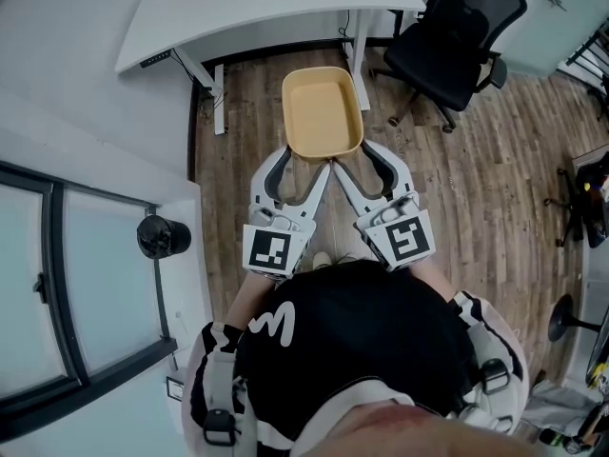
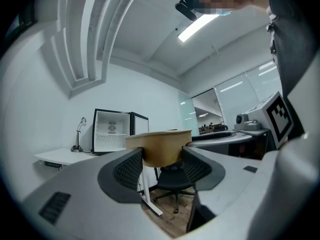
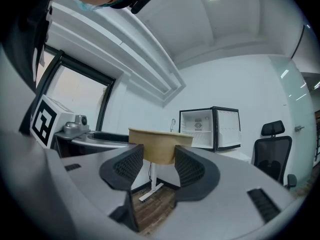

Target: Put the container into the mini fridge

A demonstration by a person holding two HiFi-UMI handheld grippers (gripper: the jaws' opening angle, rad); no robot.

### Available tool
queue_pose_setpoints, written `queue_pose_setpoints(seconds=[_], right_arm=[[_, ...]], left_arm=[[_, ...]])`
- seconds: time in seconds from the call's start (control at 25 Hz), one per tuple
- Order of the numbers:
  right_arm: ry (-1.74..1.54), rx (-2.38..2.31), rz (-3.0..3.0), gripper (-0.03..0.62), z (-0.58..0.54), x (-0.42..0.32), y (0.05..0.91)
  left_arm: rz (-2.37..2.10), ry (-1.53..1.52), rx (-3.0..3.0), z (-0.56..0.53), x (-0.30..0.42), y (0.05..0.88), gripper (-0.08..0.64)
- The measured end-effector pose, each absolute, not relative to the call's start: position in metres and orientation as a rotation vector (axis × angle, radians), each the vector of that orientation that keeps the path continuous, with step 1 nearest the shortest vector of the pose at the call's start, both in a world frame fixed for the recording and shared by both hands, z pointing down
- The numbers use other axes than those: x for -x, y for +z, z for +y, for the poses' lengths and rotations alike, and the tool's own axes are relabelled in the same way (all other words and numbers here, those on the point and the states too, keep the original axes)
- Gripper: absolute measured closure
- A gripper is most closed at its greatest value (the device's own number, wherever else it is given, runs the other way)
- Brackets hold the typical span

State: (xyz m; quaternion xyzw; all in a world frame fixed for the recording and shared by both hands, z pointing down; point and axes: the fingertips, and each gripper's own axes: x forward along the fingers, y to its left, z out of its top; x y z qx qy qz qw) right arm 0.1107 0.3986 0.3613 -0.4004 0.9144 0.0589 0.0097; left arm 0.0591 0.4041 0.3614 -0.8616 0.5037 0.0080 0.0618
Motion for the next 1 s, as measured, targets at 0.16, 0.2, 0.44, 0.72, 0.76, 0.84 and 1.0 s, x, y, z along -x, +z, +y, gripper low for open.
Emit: queue_pose_setpoints(seconds=[0.16, 0.2, 0.44, 0.72, 0.76, 0.84, 1.0], right_arm=[[0.171, 1.261, 2.843, 0.39, 0.401, -0.103, 0.365], [0.168, 1.264, 2.841, 0.39, 0.402, -0.1, 0.366], [0.16, 1.281, 2.83, 0.39, 0.41, -0.083, 0.368], [0.156, 1.309, 2.811, 0.39, 0.413, -0.077, 0.366], [0.157, 1.312, 2.811, 0.39, 0.414, -0.077, 0.366], [0.161, 1.32, 2.812, 0.39, 0.413, -0.078, 0.365], [0.169, 1.326, 2.8, 0.39, 0.411, -0.08, 0.364]], left_arm=[[1.503, 0.012, 2.609, 0.406, -0.051, 0.364, 0.318], [1.499, 0.014, 2.61, 0.407, -0.048, 0.365, 0.318], [1.481, 0.015, 2.623, 0.415, -0.031, 0.366, 0.318], [1.46, 0.025, 2.641, 0.417, -0.025, 0.366, 0.318], [1.459, 0.029, 2.643, 0.417, -0.025, 0.365, 0.318], [1.455, 0.037, 2.649, 0.416, -0.026, 0.364, 0.318], [1.443, 0.037, 2.65, 0.414, -0.028, 0.364, 0.318]])
